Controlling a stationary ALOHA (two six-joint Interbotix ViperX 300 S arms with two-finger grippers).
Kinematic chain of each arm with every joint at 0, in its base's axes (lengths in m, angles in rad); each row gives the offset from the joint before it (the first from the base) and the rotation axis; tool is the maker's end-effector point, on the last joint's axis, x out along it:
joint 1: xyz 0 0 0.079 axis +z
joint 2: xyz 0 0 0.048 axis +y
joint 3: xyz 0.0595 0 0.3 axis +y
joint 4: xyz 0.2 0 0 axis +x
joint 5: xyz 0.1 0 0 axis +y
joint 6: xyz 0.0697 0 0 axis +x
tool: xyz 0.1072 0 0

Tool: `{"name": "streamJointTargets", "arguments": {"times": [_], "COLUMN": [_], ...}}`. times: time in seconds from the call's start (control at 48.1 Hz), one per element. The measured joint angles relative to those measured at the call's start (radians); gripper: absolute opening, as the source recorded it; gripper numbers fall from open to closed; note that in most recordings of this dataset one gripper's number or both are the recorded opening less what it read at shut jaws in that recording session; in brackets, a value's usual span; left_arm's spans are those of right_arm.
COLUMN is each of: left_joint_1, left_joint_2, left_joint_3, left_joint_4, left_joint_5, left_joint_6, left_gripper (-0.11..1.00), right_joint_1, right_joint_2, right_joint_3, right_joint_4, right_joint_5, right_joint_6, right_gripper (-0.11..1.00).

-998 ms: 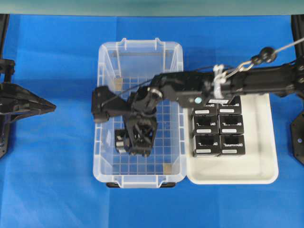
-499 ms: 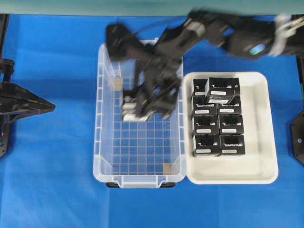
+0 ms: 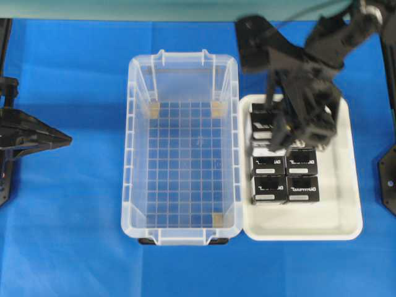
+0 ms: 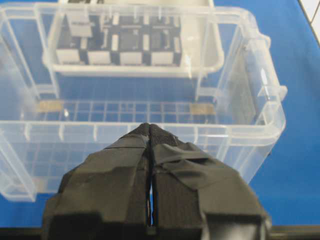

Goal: Pick the box from inside the plastic case
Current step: 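Lower the box into the gap among the tray boxes and release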

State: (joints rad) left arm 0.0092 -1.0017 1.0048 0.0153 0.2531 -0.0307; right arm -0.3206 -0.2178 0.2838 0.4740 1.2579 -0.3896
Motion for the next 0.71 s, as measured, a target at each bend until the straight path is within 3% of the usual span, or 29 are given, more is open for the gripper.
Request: {"name": "streamJointTargets", "arguments": {"times": [0.333,0.707], "left_joint_1": [0.002,0.003], "left_joint_2": [0.000,0.000], "left_joint_3": [0.000,0.000], "left_joint_4": [0.000,0.000], "left_joint_5": [0.000,0.000], "left_joint_6": [0.000,0.000], "left_gripper": [-0.04,-0.04], "right_joint_1": [0.029,0.051], "right_joint_2": [-0.049,-0.046], "right_joint_3": [0.278,0.456], "right_joint_4": [-0.110,-0.141], "right_joint_5": [-0.178,-0.410], "right_joint_6": [-0.011,-0.034], "right_gripper": [0.66,0.66]}}
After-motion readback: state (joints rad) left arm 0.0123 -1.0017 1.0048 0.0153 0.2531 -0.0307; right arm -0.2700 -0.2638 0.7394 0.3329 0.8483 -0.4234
